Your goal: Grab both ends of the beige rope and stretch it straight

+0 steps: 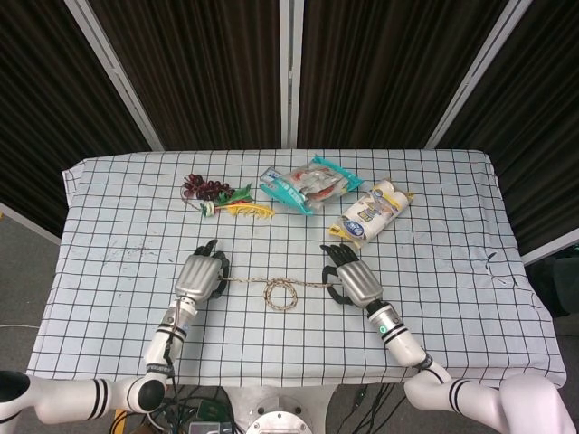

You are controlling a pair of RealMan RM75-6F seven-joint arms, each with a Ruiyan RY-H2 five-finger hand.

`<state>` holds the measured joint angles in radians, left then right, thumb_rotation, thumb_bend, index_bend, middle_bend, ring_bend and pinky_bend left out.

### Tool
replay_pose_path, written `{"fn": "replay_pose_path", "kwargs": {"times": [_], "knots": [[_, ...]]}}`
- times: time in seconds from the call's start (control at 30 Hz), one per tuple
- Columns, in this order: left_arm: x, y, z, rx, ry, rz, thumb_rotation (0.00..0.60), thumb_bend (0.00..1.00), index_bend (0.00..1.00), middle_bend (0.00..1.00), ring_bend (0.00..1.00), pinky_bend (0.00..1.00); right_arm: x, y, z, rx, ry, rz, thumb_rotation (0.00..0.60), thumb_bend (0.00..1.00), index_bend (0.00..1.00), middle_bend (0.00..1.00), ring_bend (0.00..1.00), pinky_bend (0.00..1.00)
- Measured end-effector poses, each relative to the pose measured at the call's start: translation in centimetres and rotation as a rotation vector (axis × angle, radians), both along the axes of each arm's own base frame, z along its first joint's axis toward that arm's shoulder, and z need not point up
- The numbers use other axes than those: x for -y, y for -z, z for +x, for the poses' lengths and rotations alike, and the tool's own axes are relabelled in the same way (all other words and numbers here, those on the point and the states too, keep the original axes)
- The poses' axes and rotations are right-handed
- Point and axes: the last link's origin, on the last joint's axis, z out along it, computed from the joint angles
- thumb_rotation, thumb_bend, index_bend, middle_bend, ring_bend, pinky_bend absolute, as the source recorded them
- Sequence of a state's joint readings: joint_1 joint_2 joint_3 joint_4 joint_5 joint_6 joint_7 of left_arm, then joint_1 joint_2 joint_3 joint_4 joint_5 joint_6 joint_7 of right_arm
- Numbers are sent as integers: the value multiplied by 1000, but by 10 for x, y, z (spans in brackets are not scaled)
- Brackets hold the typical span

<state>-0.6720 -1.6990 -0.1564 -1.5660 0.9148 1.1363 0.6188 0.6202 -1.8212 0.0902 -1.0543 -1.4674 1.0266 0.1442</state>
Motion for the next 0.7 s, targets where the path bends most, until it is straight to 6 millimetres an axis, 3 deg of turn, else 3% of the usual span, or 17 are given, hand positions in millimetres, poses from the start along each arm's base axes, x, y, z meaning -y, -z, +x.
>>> {"fn": "replay_pose_path", "kwargs": {"times": [0.7], "knots": [[1,-1,-1,1,-4,1,600,444,628,320,58,197,2,2,2,6,-1,-10,600,322,556,65,0,0]]}}
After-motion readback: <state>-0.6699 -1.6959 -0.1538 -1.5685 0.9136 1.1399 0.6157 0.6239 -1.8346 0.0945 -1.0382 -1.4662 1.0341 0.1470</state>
